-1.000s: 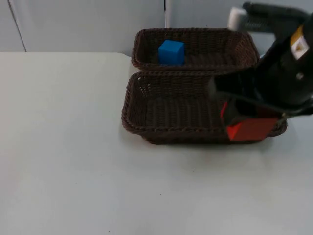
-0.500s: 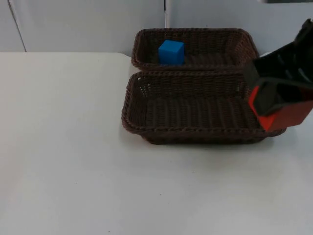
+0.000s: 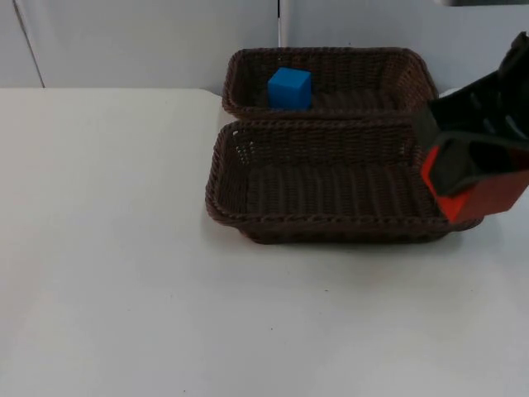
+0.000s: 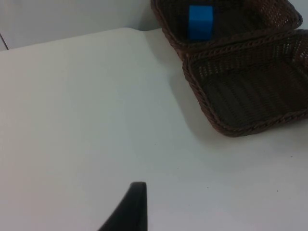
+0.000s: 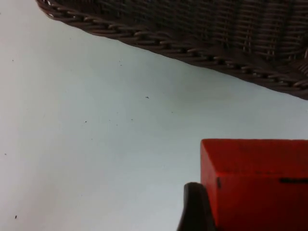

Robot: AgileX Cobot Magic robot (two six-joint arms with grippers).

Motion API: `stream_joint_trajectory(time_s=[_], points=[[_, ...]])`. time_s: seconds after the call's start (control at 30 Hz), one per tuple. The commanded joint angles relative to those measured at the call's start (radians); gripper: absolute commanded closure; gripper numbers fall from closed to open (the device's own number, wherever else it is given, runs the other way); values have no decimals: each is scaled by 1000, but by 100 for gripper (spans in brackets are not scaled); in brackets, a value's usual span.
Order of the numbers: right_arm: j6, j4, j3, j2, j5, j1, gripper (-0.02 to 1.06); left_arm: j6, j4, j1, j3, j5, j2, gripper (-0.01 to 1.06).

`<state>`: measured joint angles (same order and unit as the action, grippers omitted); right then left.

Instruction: Pick up one cube with the left hand and place it into the upper basket. Pick up one cube with the right hand and place it into the lower basket.

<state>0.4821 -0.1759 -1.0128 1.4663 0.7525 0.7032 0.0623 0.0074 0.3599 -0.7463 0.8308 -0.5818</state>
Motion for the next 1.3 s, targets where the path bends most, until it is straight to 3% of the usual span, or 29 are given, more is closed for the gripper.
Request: stream_joint_trajectory(time_s=[0.0, 0.23, 0.57, 0.8, 1.0, 1.27], points=[[-8, -4, -3, -12, -2, 7, 105, 5, 6, 0, 4, -8, 5, 4], [-54, -4, -11, 7, -4, -5, 105, 5, 6, 0, 4, -12, 5, 4], [-149, 39, -155, 157, 37, -103, 105, 5, 6, 0, 4, -14, 5, 4], [-302, 189, -331, 329, 68, -208, 105, 5, 6, 0, 4, -18, 5, 4], [-334, 176, -502, 487, 151, -220, 105, 5, 6, 0, 4, -18, 5, 4], [-341, 176, -693, 676, 156, -220, 105, 5, 6, 0, 4, -18, 5, 4]])
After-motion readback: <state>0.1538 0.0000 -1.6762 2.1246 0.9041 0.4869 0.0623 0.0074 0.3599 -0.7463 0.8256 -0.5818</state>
